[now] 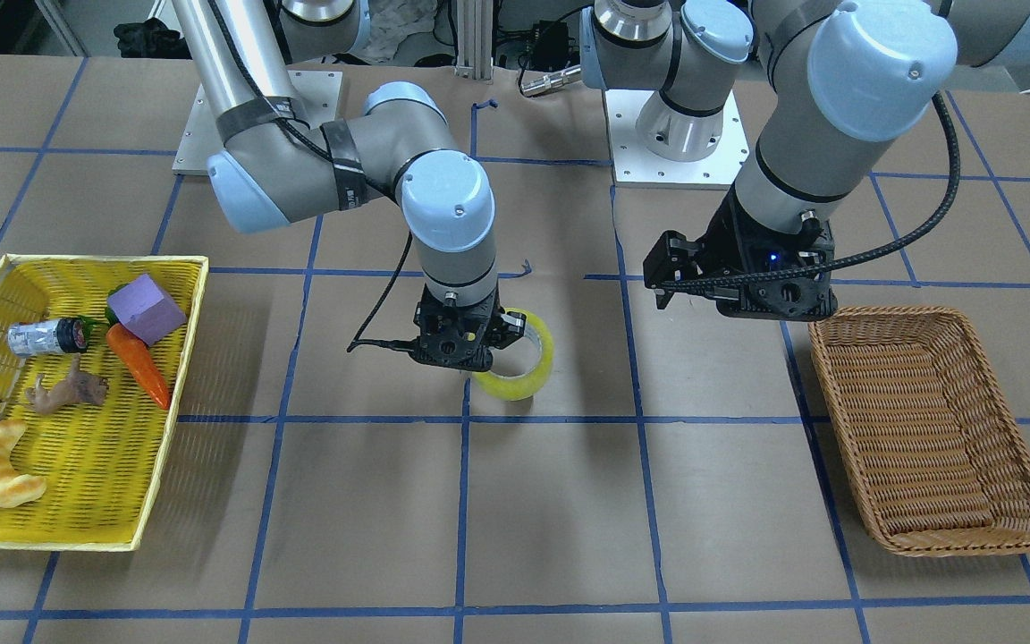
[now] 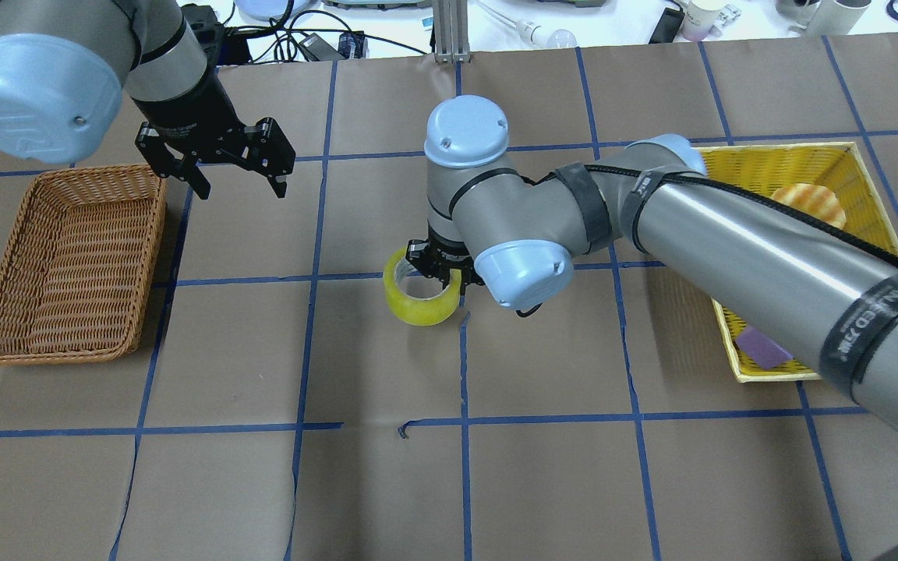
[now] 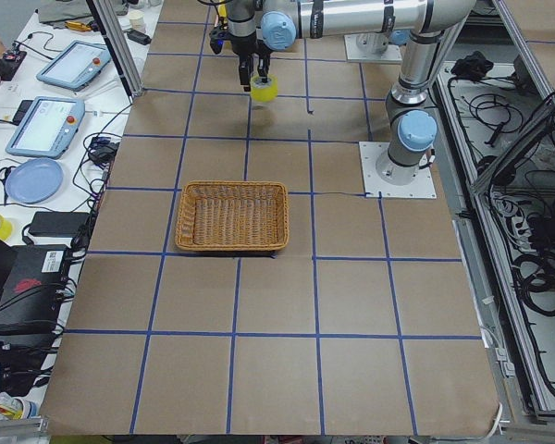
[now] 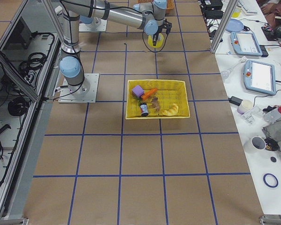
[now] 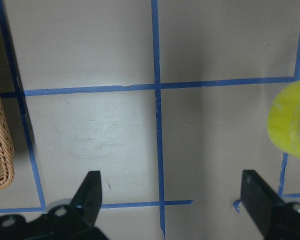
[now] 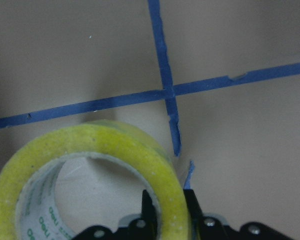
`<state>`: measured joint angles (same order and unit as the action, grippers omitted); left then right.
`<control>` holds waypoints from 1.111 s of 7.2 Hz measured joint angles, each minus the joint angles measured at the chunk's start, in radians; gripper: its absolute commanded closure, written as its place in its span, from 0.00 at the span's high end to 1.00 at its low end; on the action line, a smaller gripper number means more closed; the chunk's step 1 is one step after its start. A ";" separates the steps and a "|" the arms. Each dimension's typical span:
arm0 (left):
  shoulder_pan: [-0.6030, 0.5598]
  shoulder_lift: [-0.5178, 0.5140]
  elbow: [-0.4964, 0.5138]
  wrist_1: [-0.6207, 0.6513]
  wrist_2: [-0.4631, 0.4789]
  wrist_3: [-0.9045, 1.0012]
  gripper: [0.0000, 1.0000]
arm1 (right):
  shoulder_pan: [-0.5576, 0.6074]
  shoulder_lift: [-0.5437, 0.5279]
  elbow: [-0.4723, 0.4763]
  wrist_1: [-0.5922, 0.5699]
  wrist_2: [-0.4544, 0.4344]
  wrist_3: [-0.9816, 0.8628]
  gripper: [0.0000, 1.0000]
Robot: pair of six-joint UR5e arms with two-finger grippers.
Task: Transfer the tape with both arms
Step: 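Carry the tape roll to the table center and set it down, then open the right gripper and raise it while the left arm reaches toward the tape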
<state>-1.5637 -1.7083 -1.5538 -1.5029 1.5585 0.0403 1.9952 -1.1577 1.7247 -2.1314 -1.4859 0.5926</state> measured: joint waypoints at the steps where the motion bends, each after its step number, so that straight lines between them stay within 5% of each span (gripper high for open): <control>1: 0.000 -0.001 0.000 0.001 0.000 0.001 1.00 | 0.032 0.021 0.009 -0.015 0.001 0.026 0.63; 2: 0.001 -0.002 -0.001 0.001 0.000 0.001 1.00 | 0.061 0.030 0.019 -0.020 0.002 0.053 1.00; 5: 0.001 -0.004 -0.006 0.001 -0.001 0.003 1.00 | 0.039 -0.016 0.005 -0.002 -0.009 0.040 1.00; 8: -0.017 -0.005 -0.063 0.032 -0.022 -0.008 1.00 | -0.206 -0.168 -0.006 0.091 -0.018 -0.223 1.00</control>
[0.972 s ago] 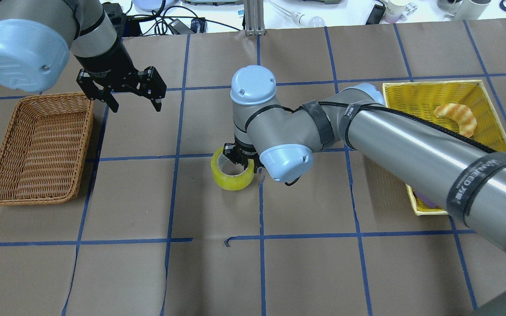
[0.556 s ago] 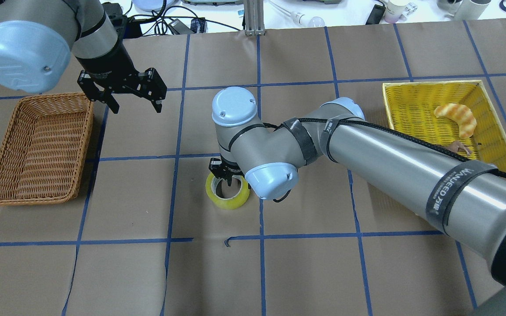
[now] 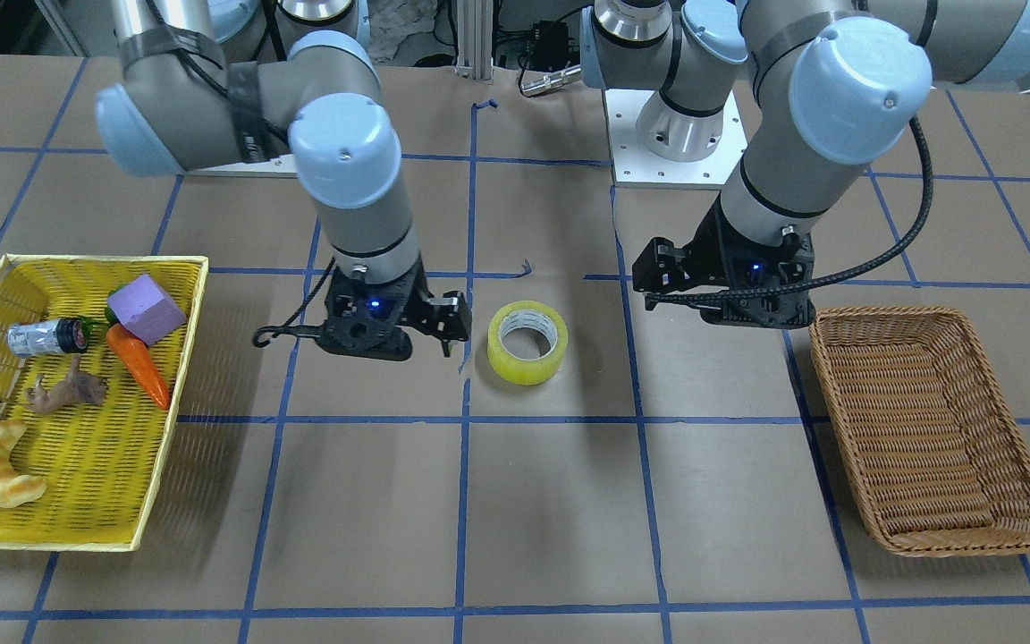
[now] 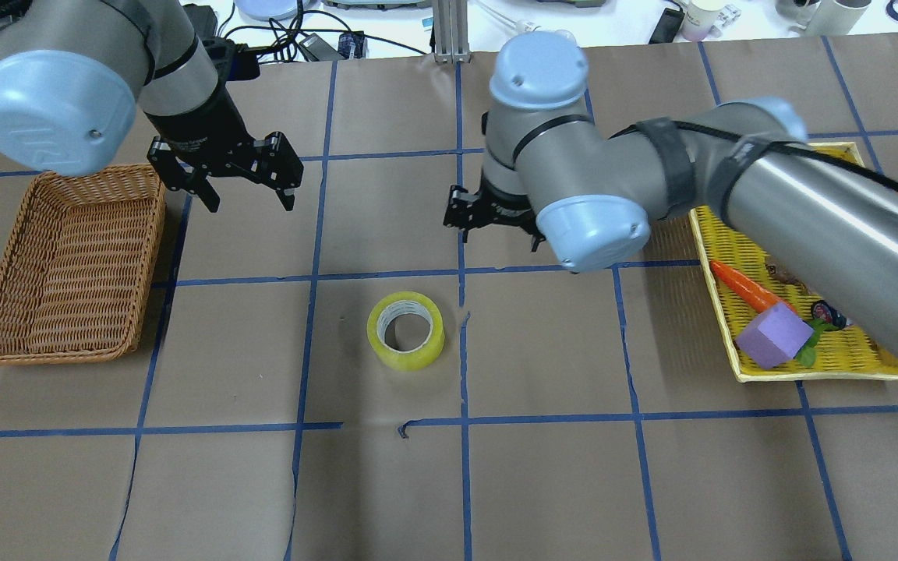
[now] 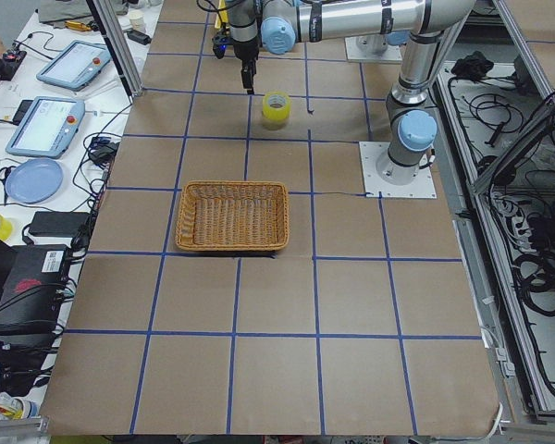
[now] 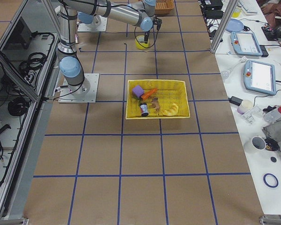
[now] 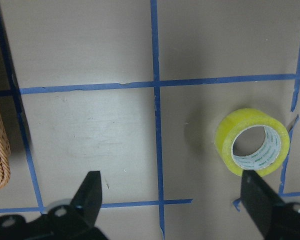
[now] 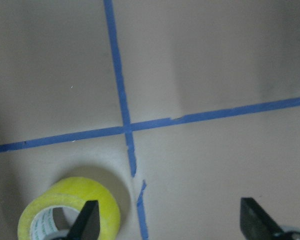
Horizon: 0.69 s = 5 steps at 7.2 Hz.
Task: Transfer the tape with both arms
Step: 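Open the right gripper and raise it while the left arm reaches toward the tape, then lower the left gripper onto the tape roll rim and grasp it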
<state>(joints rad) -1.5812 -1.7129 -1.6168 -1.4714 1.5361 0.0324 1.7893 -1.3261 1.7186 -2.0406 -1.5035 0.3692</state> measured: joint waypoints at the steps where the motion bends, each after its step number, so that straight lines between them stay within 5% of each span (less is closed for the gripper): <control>1: -0.021 -0.001 -0.057 0.063 -0.035 -0.010 1.00 | -0.079 -0.028 -0.009 0.040 -0.012 -0.076 1.00; 5: -0.130 -0.064 -0.298 0.371 -0.126 -0.080 1.00 | -0.209 -0.102 -0.098 0.282 -0.065 -0.202 1.00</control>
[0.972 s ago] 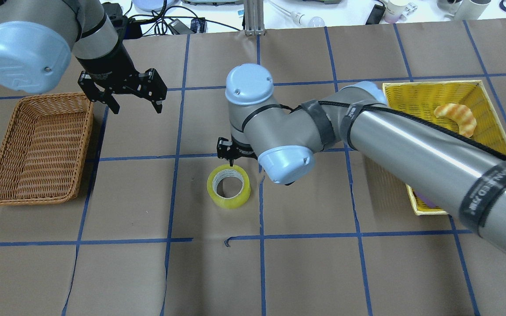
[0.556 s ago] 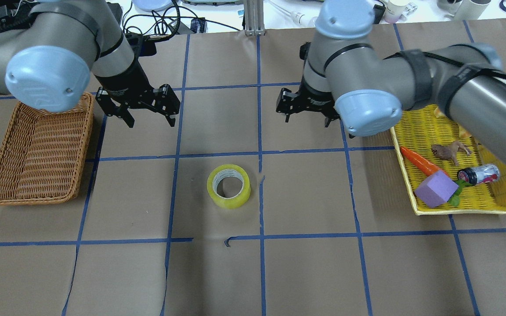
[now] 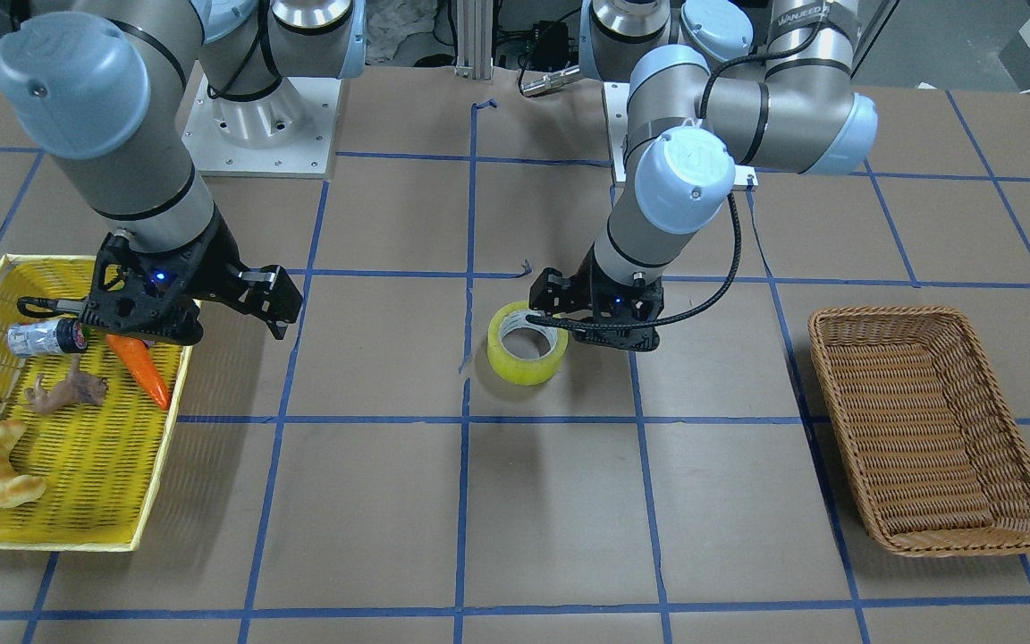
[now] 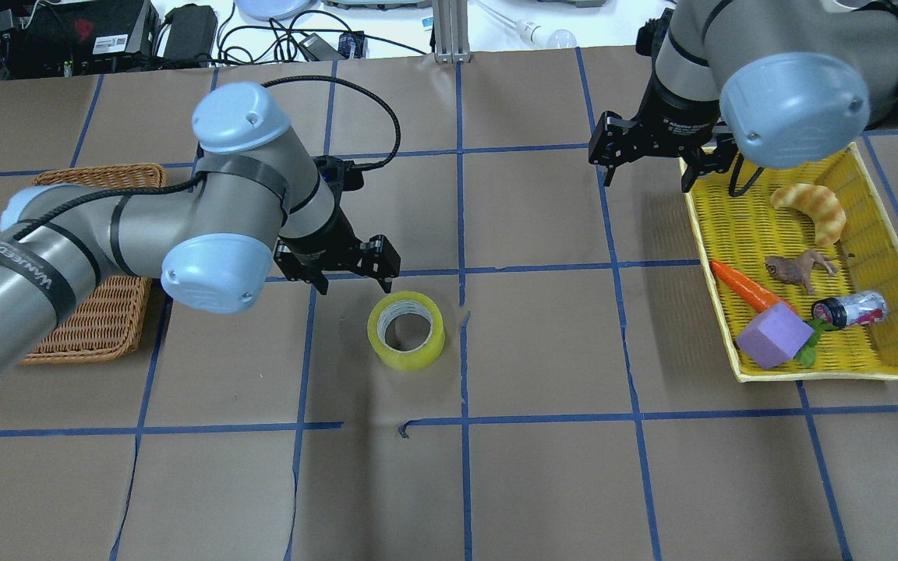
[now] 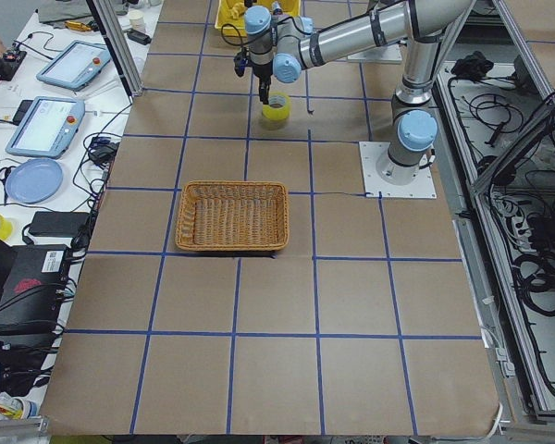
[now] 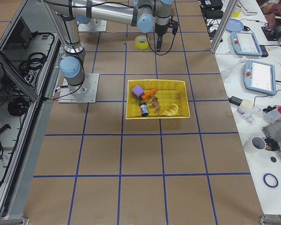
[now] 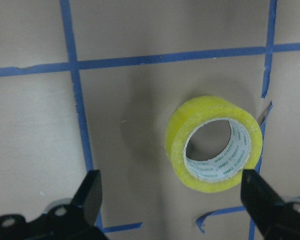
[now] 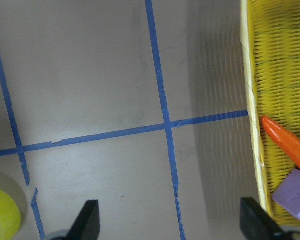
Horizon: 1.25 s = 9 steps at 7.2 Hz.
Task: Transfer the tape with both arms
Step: 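Lower the left gripper onto the tape roll rim and grasp it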
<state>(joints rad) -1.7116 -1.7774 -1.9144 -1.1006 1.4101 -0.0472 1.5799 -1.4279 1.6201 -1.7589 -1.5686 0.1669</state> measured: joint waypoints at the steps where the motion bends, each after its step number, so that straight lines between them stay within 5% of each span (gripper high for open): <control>1: -0.016 -0.035 -0.015 0.042 -0.015 -0.002 1.00 | -0.011 -0.010 -0.011 0.032 0.002 -0.003 1.00; 4: -0.029 -0.117 -0.037 0.100 0.004 0.007 0.97 | -0.048 -0.020 -0.024 0.071 0.007 -0.006 1.00; 5: -0.029 -0.134 -0.042 0.110 0.041 0.010 0.76 | -0.058 -0.022 -0.023 0.075 0.007 -0.006 1.00; 7: -0.029 -0.159 -0.045 0.115 0.079 0.014 0.02 | -0.064 -0.026 -0.021 0.078 0.008 -0.006 1.00; 9: -0.028 -0.155 -0.039 0.116 0.082 0.018 0.00 | -0.066 -0.026 -0.019 0.077 0.007 -0.007 1.00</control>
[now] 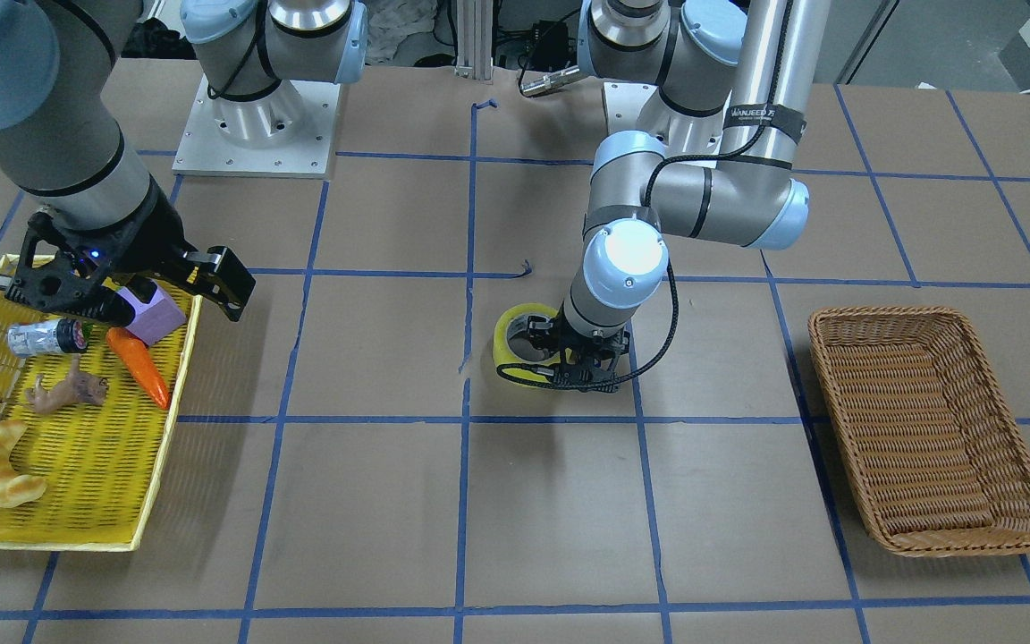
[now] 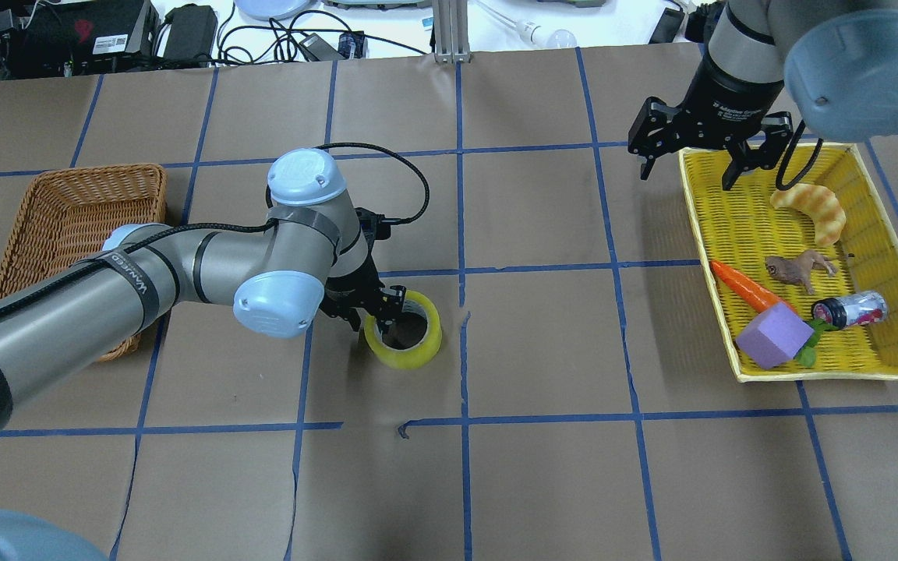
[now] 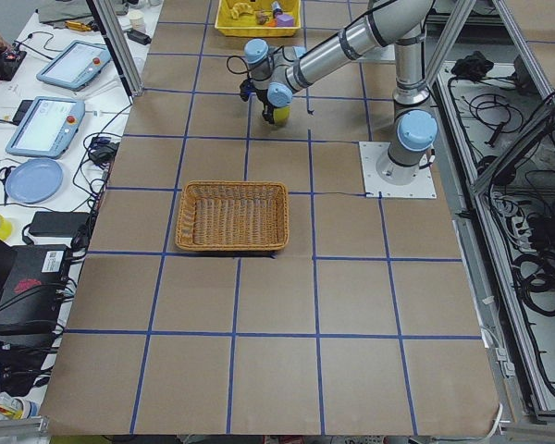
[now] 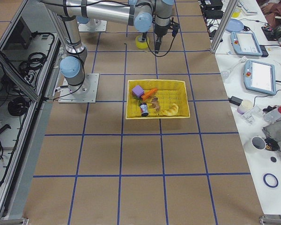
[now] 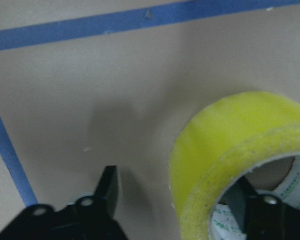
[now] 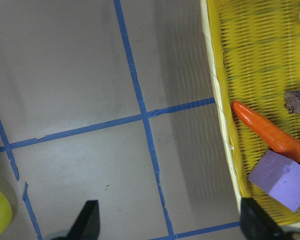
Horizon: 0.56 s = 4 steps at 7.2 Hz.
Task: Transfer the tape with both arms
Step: 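Lower the left gripper onto the tape roll rim and grasp it, then carry the tape roll with the left gripper into the wicker basket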
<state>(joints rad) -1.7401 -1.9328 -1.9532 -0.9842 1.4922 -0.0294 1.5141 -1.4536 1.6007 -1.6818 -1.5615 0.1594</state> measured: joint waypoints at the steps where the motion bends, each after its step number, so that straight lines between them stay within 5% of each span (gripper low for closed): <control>1: 0.003 0.012 0.004 0.000 0.003 0.002 0.00 | -0.001 0.000 0.000 0.000 -0.001 0.000 1.00; 4: 0.118 0.063 0.066 -0.065 0.106 0.170 0.00 | -0.004 -0.001 -0.003 -0.005 -0.001 0.000 1.00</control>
<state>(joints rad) -1.6222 -1.8702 -1.8876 -1.0497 1.5980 0.1405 1.5106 -1.4547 1.5977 -1.6863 -1.5620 0.1595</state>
